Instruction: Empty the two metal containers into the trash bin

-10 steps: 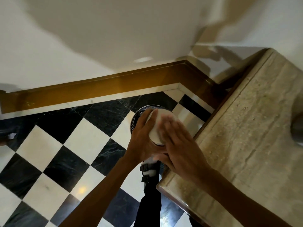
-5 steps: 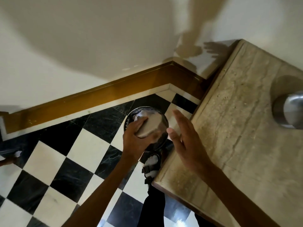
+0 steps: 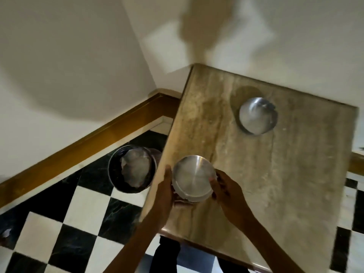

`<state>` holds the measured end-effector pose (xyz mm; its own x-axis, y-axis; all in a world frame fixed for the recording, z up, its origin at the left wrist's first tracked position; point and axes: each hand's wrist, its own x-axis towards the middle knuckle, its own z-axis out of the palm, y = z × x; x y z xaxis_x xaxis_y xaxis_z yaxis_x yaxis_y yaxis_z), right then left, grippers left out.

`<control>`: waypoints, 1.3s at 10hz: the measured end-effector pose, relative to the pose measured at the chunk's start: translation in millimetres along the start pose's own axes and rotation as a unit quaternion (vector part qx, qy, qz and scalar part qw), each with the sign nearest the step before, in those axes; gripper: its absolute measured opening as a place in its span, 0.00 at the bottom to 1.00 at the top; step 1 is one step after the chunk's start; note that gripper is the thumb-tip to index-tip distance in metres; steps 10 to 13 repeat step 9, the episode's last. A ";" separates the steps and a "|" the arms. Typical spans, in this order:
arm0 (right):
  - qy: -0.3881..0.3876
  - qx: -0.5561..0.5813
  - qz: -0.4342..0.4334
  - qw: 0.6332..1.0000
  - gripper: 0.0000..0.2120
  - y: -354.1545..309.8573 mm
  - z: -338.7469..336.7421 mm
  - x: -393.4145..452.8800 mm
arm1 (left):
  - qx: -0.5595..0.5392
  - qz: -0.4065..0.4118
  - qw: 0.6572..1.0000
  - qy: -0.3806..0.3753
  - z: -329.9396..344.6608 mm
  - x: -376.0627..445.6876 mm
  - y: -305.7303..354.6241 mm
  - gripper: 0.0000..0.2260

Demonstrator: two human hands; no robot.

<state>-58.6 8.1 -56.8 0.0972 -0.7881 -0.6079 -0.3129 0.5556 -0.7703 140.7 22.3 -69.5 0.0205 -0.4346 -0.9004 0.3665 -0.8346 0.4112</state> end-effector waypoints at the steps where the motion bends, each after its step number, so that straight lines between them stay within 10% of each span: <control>1: 0.052 0.031 0.062 0.996 0.13 30.6 -60.6 -9.4 | 0.074 0.029 0.997 0.021 68.1 -5.3 -25.2 0.18; 6: 0.204 0.069 0.073 0.974 0.20 31.9 -245.9 46.1 | 0.027 0.104 0.993 0.053 307.0 29.1 -16.4 0.12; 13: 0.220 0.204 0.094 0.949 0.26 14.9 -255.4 47.8 | 0.013 0.107 0.994 0.026 324.0 28.7 11.3 0.07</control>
